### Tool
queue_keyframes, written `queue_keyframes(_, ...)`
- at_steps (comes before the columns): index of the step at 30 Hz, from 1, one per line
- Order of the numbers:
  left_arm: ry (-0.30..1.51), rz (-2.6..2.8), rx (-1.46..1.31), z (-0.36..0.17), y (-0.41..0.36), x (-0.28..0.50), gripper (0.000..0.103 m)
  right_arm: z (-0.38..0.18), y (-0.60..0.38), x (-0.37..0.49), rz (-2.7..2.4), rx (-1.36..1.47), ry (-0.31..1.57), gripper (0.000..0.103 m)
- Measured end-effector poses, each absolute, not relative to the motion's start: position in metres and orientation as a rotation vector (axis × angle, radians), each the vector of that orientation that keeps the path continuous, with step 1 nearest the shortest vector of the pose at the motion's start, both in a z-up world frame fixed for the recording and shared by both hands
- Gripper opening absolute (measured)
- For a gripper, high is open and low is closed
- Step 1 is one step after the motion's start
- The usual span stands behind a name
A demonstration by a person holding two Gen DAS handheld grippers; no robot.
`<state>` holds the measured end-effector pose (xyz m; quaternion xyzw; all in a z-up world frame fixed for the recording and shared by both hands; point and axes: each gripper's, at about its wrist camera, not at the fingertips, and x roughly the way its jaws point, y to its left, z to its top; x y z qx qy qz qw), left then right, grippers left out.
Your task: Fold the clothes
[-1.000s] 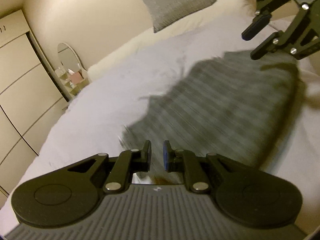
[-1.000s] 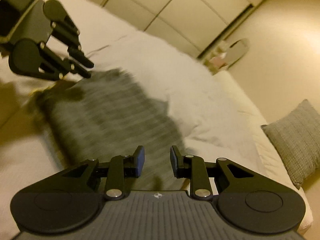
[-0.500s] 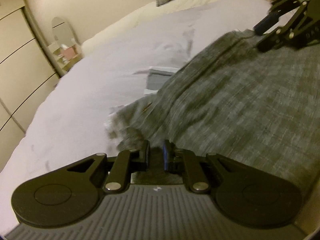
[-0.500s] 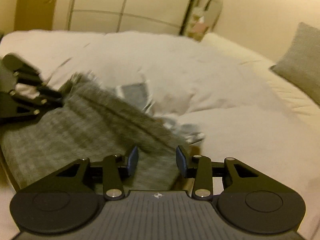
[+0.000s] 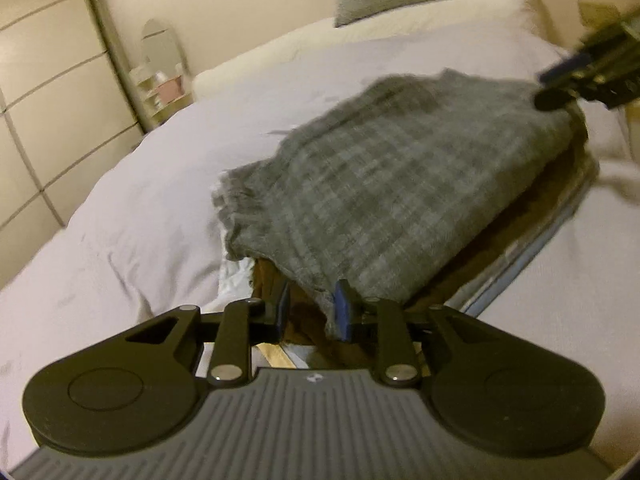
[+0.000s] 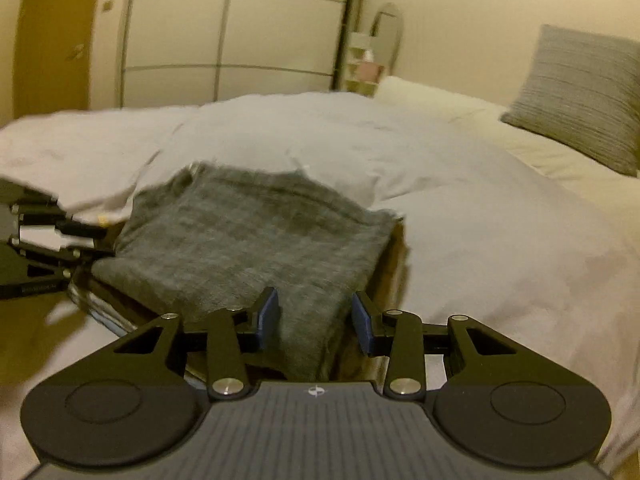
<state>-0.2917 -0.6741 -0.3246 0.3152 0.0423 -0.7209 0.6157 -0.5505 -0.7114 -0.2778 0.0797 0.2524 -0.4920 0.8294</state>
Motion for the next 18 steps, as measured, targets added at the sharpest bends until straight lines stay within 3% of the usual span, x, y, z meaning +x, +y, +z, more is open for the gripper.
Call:
queue_keyframes(2,0.140,-1.638,0.668,-0.315,-0.661,-0.290,0.041,-0.266,-0.697,-0.558,-1.068,0.180,0.506,0.052)
queue_keyframes(3,0.162,-1.628,0.640,-0.311,-0.655,-0.290,0.046,-0.263,-0.690,-0.561,-1.082,0.194,0.502,0.058)
queue_keyframes(5,0.205,-1.617,0.592,-0.308,-0.640,-0.291,0.069,-0.266,-0.673,-0.563,-1.096,0.245,0.508,0.062)
queue_keyframes(10,0.350,-1.586,0.506,-0.316,-0.613,-0.293,0.097,-0.293,-0.643,-0.557,-1.140,0.418,0.540,0.079)
queue_keyframes(14,0.467,-1.556,0.447,-0.325,-0.593,-0.294,0.101,-0.307,-0.638,-0.545,-1.153,0.533,0.551,0.089)
queue_keyframes(18,0.480,-1.534,0.474,-0.326,-0.585,-0.302,0.102,-0.311,-0.635,-0.537,-1.187,0.581,0.548,0.089)
